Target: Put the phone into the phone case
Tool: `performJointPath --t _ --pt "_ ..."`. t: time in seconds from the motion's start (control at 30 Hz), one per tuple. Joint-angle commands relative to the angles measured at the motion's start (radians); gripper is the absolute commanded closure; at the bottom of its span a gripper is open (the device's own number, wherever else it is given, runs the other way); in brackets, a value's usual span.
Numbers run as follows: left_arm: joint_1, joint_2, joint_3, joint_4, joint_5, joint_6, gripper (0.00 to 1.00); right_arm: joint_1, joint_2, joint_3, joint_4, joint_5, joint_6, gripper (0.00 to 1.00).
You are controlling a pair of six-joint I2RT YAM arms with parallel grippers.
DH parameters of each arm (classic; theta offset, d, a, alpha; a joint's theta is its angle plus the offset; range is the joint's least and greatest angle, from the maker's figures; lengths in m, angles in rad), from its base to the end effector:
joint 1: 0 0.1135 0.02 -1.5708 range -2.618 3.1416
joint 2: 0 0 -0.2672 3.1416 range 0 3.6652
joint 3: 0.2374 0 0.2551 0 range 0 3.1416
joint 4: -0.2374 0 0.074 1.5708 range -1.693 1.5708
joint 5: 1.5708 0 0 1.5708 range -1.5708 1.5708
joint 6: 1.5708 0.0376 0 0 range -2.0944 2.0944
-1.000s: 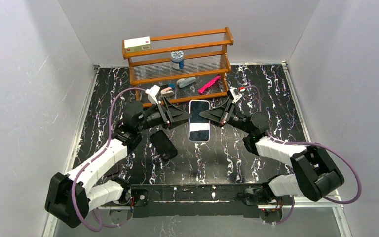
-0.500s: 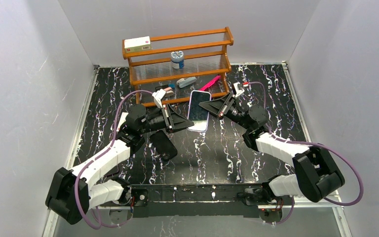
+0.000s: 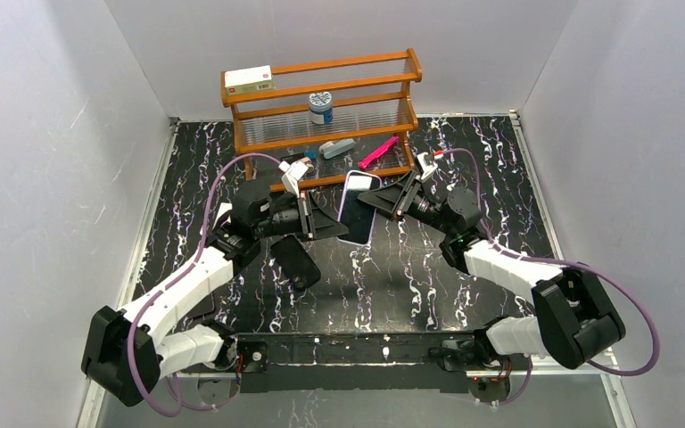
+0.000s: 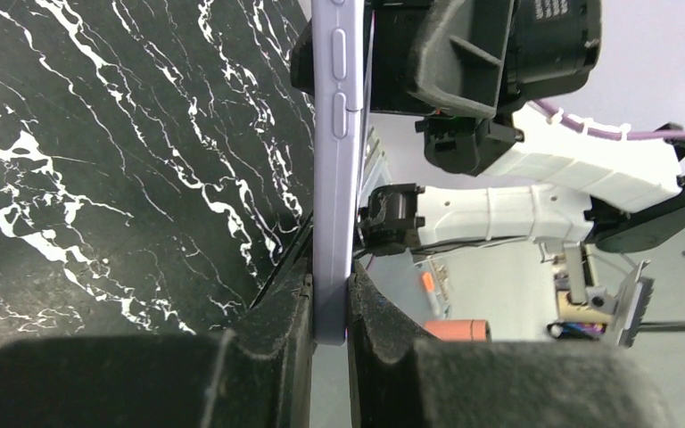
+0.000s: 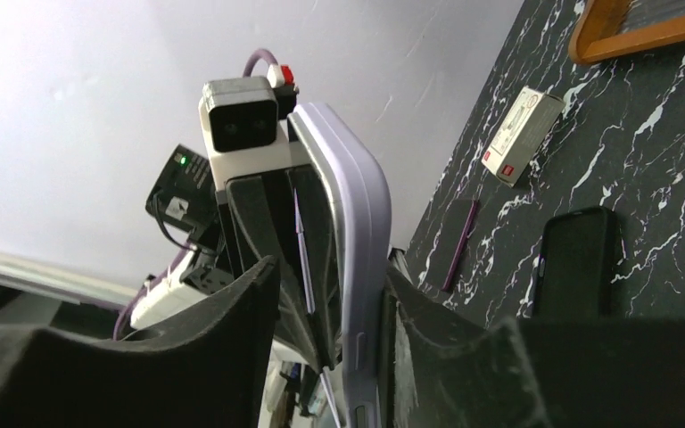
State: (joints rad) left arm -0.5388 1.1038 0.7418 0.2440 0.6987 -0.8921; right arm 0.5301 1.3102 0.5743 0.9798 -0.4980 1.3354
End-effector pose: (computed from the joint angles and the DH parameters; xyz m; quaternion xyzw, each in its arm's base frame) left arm 0.2064 -0.1516 0.3083 0.1004 0.7314 -0.6025 0.3032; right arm 0.2317 0.1566 0.2756 0.0553 0.6252 0.7037 0.3329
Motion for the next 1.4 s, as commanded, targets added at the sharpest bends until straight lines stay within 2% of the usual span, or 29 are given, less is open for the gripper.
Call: performJointPath --t 0.0,0.1,0.2,0.27,0.5,0.53,0.6,0.63,0.67,0.7,0.73,0.83,0.93,1.1,1.2,1.3,1.37 --pt "-0.001 -0.040 0.020 -0.025 0.070 0.124 1.00 -0.016 -0.079 0.062 0.053 -0.102 -0.067 0.48" --pt "-0.001 -0.048 -0.003 0.033 0.119 0.129 1.00 -0.034 -0.107 0.088 0.010 -0.131 -0.092 0.47" --pt "-0.001 -0.051 -0.028 0.054 0.124 0.132 1.00 -0.061 -0.124 0.100 -0.006 -0.155 -0.096 0.53" --pt "-0.001 -0.047 -0.039 0.070 0.140 0.123 1.00 -0.079 -0.121 0.107 0.008 -0.182 -0.084 0.58" --pt "-0.001 -0.047 -0.037 0.082 0.181 0.127 1.00 -0.099 -0.081 0.119 0.122 -0.270 -0.022 0.62" --pt "-0.001 -0.047 -0.035 0.075 0.186 0.130 1.00 -0.100 -0.080 0.116 0.140 -0.272 -0.012 0.68" --pt "-0.001 -0.049 -0.025 0.030 0.173 0.152 1.00 -0.099 -0.080 0.103 0.173 -0.267 -0.001 0.88" --pt "-0.002 -0.053 -0.014 -0.016 0.152 0.170 0.93 -0.101 -0.082 0.098 0.167 -0.266 -0.001 0.97" --pt "-0.001 -0.059 0.002 -0.068 0.121 0.191 0.80 -0.103 -0.082 0.096 0.152 -0.268 -0.009 0.99" --pt "-0.001 -0.067 0.018 -0.113 0.081 0.204 0.67 -0.105 -0.081 0.096 0.137 -0.279 -0.023 0.99" --pt "-0.001 -0.076 0.030 -0.130 0.051 0.206 0.60 -0.105 -0.079 0.095 0.127 -0.294 -0.034 0.99" --pt "0.000 -0.093 0.075 -0.130 -0.021 0.178 0.44 -0.104 -0.068 0.088 0.144 -0.360 -0.042 0.99" --pt "0.001 -0.068 0.143 -0.138 -0.050 0.157 0.43 -0.099 -0.063 0.071 0.174 -0.408 -0.029 0.99" --pt "0.002 -0.015 0.176 0.005 -0.021 0.051 0.42 -0.089 -0.072 0.045 0.164 -0.455 -0.029 0.99" --pt "0.002 0.012 0.189 0.018 -0.019 0.056 0.43 -0.086 -0.091 0.032 0.120 -0.454 -0.063 0.99" --pt "0.001 0.029 0.195 0.013 -0.016 0.069 0.45 -0.075 -0.098 0.022 0.087 -0.449 -0.086 0.99" --pt "0.002 0.033 0.197 0.003 -0.017 0.079 0.51 -0.069 -0.093 0.017 0.087 -0.447 -0.089 0.99"
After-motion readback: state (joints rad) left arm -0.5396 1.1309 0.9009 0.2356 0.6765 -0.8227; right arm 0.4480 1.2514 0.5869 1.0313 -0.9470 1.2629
